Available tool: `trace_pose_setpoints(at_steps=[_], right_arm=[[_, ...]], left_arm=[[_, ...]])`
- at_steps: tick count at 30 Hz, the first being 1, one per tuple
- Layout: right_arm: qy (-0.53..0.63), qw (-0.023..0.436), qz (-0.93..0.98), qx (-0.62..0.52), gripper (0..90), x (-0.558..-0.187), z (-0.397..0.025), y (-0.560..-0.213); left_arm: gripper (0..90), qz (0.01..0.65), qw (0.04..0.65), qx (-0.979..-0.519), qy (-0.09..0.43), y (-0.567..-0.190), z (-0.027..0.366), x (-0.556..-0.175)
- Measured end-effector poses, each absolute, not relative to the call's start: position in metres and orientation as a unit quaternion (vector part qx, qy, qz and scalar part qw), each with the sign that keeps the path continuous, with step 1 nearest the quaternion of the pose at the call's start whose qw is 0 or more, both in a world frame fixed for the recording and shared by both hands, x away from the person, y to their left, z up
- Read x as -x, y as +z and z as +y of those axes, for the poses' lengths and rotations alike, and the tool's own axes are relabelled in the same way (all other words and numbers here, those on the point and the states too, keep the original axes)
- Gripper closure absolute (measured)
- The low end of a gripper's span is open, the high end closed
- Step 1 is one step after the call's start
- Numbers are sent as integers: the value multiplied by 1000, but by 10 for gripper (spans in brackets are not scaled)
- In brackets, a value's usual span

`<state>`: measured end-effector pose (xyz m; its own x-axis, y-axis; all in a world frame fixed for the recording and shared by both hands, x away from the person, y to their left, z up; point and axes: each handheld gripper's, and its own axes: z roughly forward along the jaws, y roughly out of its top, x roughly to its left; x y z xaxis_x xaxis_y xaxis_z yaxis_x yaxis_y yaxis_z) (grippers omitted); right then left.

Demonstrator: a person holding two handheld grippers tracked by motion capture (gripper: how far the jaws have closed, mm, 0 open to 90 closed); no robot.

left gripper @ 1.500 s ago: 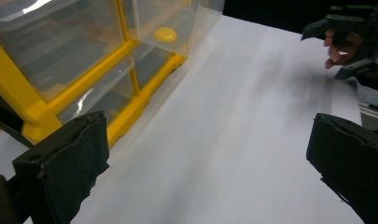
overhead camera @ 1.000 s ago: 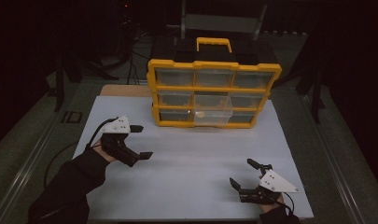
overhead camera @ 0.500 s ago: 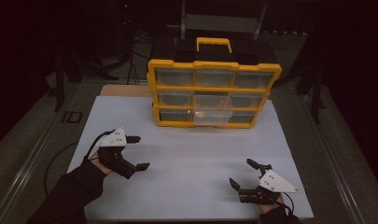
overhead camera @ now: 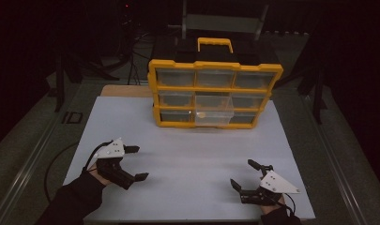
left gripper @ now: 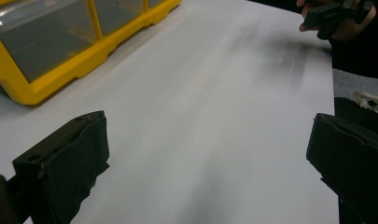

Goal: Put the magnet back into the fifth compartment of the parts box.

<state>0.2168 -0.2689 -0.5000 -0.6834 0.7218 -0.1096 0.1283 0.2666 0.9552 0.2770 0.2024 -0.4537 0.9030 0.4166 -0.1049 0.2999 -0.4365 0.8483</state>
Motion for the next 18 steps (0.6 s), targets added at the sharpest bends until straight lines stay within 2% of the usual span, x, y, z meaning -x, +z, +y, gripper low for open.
trace_pose_setpoints(at_steps=[18], right_arm=[[533,277,747,-286,93,-216,-268,-500]], left_arm=[[1,235,496,-834,52,-485,214,-260]])
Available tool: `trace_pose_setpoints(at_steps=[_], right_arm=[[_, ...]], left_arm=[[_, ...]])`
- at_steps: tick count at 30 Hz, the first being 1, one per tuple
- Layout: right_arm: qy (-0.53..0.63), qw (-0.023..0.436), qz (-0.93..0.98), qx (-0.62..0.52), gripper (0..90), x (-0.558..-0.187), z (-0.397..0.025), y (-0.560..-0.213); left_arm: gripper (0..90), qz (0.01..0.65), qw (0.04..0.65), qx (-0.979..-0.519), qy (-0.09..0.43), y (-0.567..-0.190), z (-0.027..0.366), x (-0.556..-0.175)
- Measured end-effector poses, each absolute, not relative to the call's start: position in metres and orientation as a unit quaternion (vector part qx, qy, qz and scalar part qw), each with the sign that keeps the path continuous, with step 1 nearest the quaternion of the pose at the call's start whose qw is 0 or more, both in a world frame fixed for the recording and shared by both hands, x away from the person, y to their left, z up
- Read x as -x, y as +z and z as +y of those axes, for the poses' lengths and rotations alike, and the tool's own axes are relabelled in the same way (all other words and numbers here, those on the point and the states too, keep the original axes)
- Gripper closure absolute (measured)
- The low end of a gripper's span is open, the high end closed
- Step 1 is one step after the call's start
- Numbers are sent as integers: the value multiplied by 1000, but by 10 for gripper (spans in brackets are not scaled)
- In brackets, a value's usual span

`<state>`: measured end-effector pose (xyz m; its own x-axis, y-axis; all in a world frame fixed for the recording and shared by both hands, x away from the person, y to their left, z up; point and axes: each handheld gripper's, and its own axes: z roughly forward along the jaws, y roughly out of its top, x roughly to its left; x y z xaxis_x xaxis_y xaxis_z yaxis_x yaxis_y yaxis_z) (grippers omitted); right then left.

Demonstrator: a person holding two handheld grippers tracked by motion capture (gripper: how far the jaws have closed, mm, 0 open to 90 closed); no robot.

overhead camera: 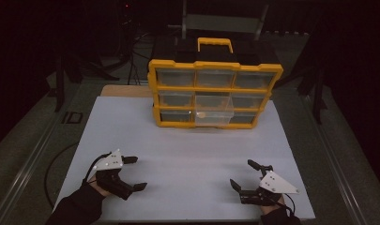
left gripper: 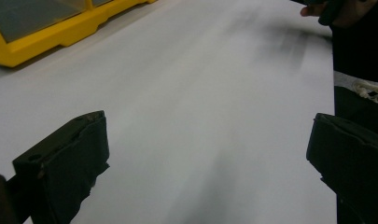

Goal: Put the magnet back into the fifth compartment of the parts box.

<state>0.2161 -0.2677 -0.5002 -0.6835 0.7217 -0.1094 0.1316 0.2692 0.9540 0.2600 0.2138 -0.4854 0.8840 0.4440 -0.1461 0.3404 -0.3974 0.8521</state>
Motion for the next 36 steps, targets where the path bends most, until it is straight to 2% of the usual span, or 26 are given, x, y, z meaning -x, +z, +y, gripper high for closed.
trace_pose_setpoints(at_steps=[6,21,36], right_arm=[[533,277,747,-286,93,-216,-268,-500],[532,278,748,-284,93,-216,-268,-499],[530,275,751,-283,93,-217,-268,-501]], left_arm=[[1,254,505,-823,60,-493,223,-253],[1,302,504,-797,141,-508,222,-239],[1,326,519,-773,163,-512,222,-239]])
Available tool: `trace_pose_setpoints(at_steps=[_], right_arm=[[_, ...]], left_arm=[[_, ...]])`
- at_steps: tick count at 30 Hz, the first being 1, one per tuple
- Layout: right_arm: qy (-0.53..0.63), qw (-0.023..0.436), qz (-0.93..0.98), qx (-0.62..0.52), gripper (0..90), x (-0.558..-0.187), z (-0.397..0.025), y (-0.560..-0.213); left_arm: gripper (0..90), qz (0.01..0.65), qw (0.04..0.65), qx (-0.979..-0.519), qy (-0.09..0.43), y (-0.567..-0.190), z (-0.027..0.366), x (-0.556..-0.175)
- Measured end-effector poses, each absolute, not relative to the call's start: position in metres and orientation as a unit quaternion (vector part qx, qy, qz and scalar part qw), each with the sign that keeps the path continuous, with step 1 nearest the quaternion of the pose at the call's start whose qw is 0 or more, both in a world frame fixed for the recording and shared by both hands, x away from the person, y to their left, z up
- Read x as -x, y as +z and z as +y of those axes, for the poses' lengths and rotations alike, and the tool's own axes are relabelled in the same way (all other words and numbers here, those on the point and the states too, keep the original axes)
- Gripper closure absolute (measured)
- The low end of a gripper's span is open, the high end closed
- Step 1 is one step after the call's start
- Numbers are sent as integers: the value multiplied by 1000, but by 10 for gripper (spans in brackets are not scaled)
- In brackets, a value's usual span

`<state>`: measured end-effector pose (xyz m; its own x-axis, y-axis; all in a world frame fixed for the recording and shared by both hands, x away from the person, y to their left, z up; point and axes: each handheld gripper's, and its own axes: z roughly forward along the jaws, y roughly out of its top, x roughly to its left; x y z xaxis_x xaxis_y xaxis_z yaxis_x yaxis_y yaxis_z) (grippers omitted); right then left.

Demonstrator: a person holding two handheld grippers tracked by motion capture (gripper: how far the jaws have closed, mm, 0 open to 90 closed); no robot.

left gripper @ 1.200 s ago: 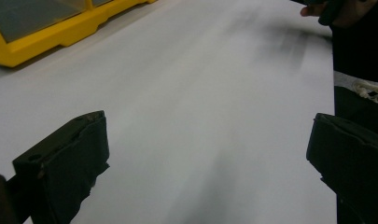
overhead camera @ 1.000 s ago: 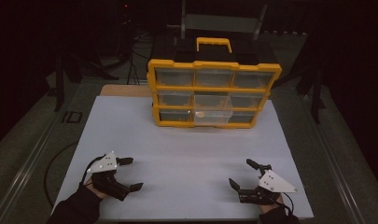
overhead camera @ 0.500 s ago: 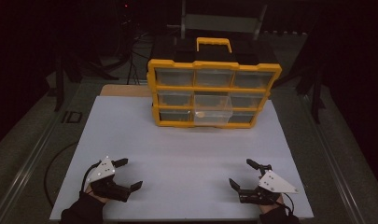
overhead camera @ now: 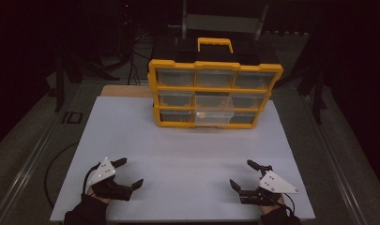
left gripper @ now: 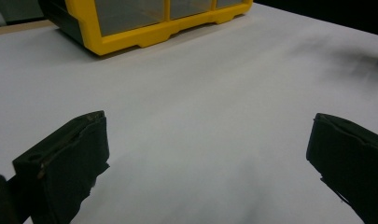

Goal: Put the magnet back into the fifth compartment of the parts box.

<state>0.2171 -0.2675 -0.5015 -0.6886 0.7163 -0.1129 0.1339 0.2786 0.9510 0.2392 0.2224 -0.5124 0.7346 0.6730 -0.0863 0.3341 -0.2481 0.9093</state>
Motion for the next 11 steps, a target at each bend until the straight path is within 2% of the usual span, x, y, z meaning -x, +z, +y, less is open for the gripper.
trace_pose_setpoints(at_steps=[11], right_arm=[[528,275,752,-284,93,-217,-267,-502]], left_arm=[[1,325,521,-771,166,-512,222,-238]])
